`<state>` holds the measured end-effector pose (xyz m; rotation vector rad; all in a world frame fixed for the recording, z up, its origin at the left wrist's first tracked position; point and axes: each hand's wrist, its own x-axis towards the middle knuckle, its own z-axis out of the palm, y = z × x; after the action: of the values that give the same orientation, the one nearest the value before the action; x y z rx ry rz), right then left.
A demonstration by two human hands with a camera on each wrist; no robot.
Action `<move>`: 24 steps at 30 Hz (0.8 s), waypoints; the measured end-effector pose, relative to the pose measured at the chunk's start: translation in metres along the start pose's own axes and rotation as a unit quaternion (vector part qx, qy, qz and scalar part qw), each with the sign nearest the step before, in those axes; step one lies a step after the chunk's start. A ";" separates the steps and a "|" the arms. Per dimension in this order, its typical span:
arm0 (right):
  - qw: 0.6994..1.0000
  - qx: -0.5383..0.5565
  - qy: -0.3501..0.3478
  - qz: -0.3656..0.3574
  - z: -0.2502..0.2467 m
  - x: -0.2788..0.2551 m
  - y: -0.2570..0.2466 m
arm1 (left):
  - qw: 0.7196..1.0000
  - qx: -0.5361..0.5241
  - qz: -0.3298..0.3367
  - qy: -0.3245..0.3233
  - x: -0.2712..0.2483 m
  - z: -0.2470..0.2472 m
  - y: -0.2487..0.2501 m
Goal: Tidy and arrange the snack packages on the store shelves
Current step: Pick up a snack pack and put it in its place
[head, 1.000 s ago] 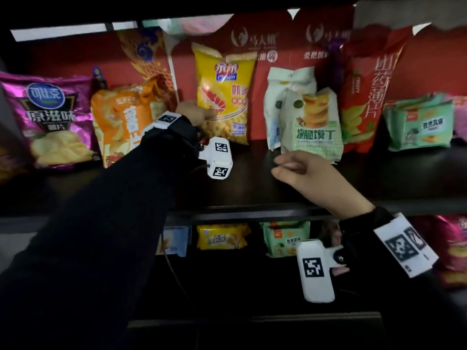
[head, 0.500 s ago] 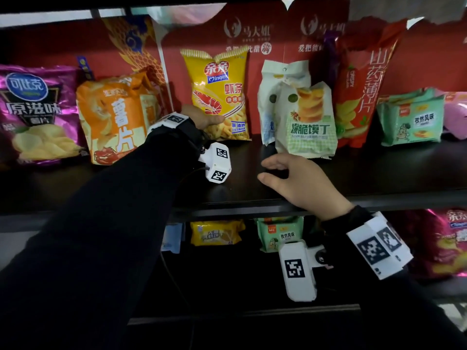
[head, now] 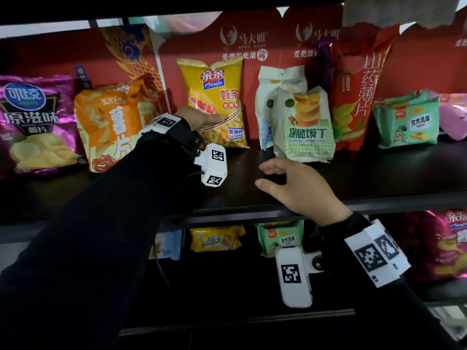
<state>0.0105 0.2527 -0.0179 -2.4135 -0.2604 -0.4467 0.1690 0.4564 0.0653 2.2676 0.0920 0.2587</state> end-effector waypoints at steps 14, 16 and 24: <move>1.000 -0.025 -0.013 -0.008 -0.001 0.000 -0.003 | 0.997 0.047 0.055 -0.023 0.007 -0.002 -0.011; 0.999 -0.028 -0.019 -0.008 -0.001 0.000 -0.002 | 0.997 0.049 0.055 -0.023 0.002 -0.002 -0.009; 0.998 -0.053 -0.011 -0.019 0.001 0.000 -0.002 | 0.995 -0.069 0.061 0.024 -0.046 -0.021 0.012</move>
<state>0.0102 0.2547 -0.0169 -2.5217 -0.2994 -0.4617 0.1189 0.4572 0.0799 2.1323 -0.0383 0.3720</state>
